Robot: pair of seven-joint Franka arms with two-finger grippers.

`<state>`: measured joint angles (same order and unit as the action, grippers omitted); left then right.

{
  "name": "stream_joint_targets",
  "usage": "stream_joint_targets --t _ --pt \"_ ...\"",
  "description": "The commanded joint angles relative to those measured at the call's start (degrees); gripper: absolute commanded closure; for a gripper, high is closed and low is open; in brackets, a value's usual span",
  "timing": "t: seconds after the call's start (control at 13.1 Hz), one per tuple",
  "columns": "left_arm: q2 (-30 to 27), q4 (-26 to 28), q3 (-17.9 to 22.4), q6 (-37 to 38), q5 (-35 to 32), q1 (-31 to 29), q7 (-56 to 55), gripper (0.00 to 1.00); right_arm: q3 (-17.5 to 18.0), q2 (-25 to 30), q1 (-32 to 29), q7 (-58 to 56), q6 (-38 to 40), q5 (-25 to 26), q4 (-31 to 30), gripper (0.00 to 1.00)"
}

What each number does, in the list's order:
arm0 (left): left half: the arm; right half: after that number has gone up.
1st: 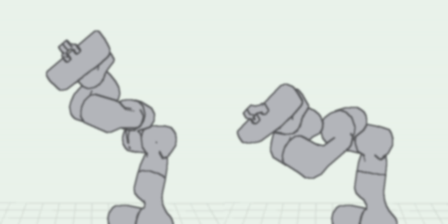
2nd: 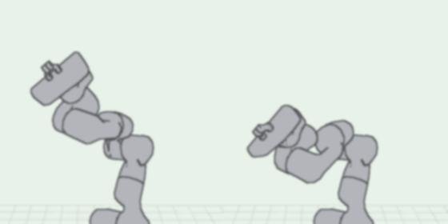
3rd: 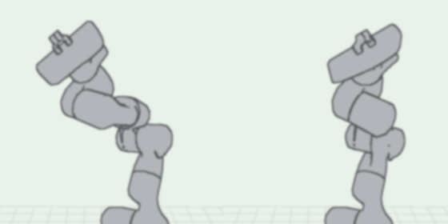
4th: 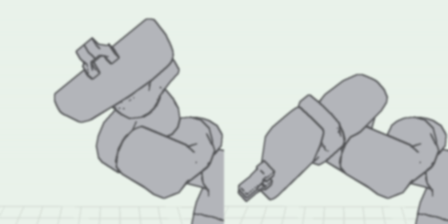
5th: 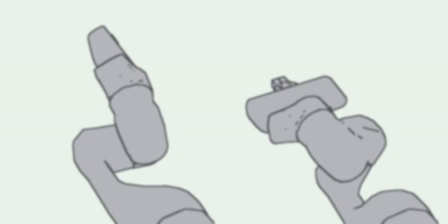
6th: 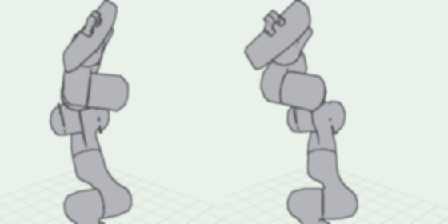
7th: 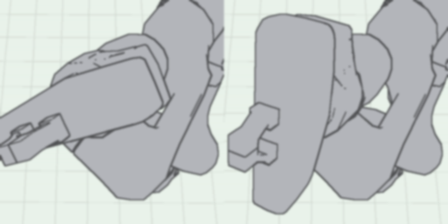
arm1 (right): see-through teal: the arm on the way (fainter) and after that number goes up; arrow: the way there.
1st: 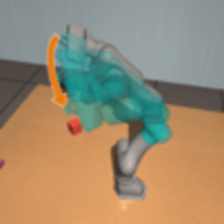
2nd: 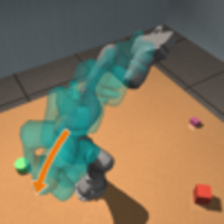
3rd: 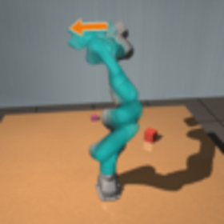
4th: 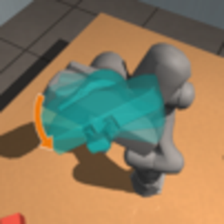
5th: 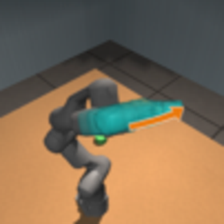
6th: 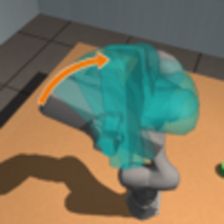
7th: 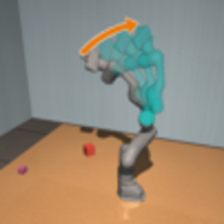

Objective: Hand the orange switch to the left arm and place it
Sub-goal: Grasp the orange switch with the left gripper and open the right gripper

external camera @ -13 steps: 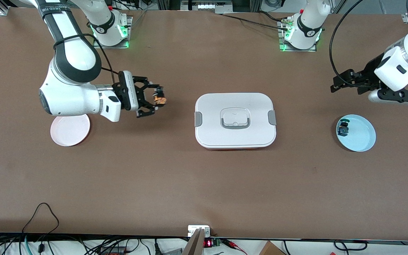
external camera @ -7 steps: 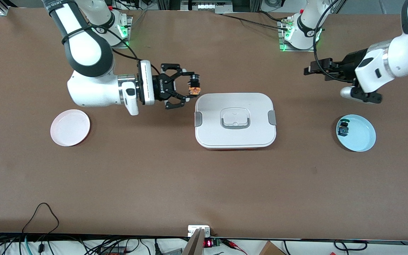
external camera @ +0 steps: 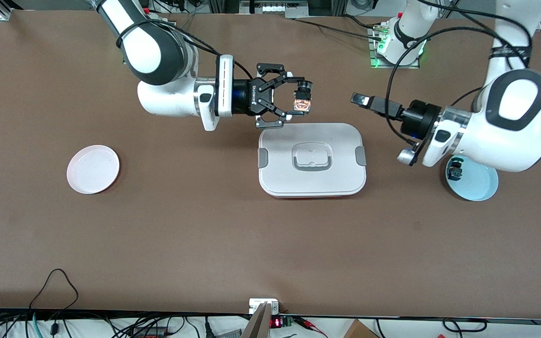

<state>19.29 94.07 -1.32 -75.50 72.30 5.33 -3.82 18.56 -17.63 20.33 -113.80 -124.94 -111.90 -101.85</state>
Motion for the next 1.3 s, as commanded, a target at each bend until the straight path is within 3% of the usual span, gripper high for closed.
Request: stream_joint_targets --t 0.0,0.15,0.31,0.53,0.92,0.99,1.22 --pt "1.36 -0.3 -1.49 -2.28 7.04 0.48 0.57 0.0 -0.19 -1.53 0.24 -3.7 -0.57 -1.83 1.83 1.0" --pt "2.94 -0.03 -1.67 -4.9 12.84 0.74 1.1 0.0 -0.19 -2.23 0.24 -5.02 -0.65 -1.83 2.09 1.0" --pt "2.77 -0.2 -2.28 -10.97 13.13 3.19 1.19 0.0 -0.19 -2.23 0.24 -5.2 -0.66 -1.83 2.09 1.0" --pt "2.77 0.67 -2.28 -14.05 13.13 6.27 7.24 0.01 -0.19 -2.32 0.33 -5.2 -0.66 -1.83 2.09 1.0" --pt "2.33 2.17 -2.28 -13.97 13.04 6.8 10.48 0.0 -0.19 -2.32 0.59 -5.2 -0.83 -1.83 2.09 1.0" --pt "2.24 2.17 -2.28 -13.89 12.95 6.54 11.11 0.04 -0.19 -2.32 0.59 -5.2 -0.92 -1.83 2.09 1.0" --pt "1.54 2.69 -2.2 -12.05 12.25 6.28 8.74 0.0 -0.19 -2.59 0.59 -5.2 -0.92 -1.83 2.09 1.0"
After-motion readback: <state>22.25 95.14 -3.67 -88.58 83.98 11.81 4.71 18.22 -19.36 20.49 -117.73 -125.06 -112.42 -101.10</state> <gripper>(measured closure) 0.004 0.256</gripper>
